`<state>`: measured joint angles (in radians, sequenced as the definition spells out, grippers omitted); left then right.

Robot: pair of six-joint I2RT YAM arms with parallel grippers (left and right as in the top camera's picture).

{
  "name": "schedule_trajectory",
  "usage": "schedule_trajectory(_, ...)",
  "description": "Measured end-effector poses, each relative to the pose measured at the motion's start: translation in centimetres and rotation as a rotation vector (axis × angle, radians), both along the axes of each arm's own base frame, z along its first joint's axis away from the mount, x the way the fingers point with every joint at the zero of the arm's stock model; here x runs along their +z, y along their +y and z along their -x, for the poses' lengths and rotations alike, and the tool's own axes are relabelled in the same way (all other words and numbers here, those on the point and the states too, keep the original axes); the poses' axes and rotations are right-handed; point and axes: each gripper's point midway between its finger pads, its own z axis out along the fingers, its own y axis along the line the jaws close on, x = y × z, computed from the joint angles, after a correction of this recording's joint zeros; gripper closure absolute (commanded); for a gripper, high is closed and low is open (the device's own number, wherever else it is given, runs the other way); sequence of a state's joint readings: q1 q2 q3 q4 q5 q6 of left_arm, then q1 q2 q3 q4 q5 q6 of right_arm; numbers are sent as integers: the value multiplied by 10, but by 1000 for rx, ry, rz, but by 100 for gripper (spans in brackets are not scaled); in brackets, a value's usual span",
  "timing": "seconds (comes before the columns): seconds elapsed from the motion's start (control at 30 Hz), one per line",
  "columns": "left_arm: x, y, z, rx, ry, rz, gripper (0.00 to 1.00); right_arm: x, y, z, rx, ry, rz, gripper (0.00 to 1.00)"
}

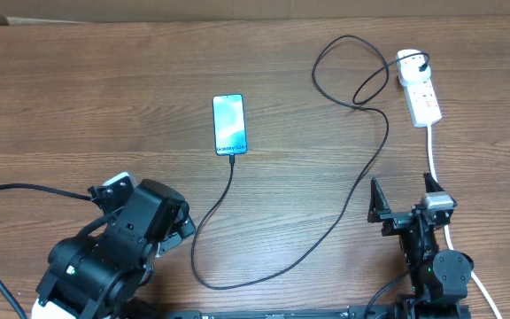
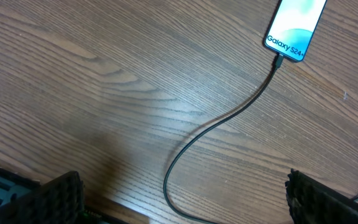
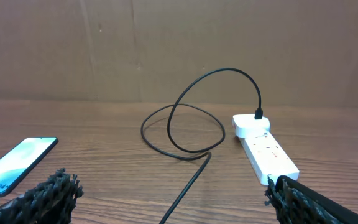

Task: Plug charger to phone and switch on socket

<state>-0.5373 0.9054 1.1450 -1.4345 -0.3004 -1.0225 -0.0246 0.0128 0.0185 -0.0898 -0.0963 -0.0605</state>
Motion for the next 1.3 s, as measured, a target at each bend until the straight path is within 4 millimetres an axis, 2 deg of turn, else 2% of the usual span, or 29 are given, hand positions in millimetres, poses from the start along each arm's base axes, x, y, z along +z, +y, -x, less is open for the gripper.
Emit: schedule_trajectory(1.3,0,0,0,0,0,0,0,2,1,0,3,-4,-35,0)
